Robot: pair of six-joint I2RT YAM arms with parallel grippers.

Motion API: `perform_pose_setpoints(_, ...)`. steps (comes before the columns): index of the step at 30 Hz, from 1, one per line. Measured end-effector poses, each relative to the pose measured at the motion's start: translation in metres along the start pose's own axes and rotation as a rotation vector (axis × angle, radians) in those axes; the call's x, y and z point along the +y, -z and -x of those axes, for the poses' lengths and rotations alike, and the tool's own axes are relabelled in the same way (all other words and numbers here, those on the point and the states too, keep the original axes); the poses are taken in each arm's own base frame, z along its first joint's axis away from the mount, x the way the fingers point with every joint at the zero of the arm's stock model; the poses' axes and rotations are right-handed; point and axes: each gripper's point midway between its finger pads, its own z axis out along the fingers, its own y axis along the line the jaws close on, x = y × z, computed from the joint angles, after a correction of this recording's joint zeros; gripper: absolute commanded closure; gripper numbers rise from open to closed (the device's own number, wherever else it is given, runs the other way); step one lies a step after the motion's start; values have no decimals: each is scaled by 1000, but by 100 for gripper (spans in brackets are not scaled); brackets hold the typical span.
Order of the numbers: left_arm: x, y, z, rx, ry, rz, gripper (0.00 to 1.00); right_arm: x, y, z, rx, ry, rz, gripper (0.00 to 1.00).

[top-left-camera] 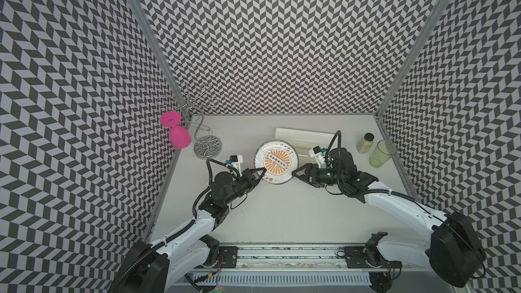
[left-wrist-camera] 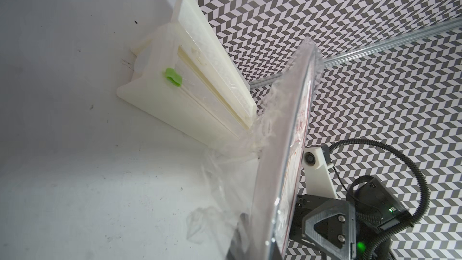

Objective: Wrap the plate with plastic wrap
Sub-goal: Cover the plate with plastic wrap.

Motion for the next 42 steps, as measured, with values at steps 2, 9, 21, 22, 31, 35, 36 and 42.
perform_pose_setpoints(2,-3,-3,-5,5,7,-9,100,8,-2,2,-12,5,24,36)
perform_pose_setpoints(9,-10,-12,-20,24,32,-28,100,22,-1,18,-94,22,83,72)
perform_pose_setpoints(21,-20,-4,-7,29,-31,-36,51,15,2,25,-132,44,97,93)
perform_pose_setpoints(22,-22,-1,0,21,-52,-34,49,14,4,27,-134,51,99,93)
perform_pose_setpoints(31,-18,17,53,-7,-293,118,42,7,8,17,-9,147,73,95)
perform_pose_setpoints(35,-23,3,44,71,-360,126,40,2,8,3,54,155,66,96)
perform_pose_setpoints(36,-25,-1,39,94,-376,123,40,1,8,1,64,158,68,96)
perform_pose_setpoints(42,-33,-23,14,201,-452,98,44,4,8,-10,112,172,92,96)
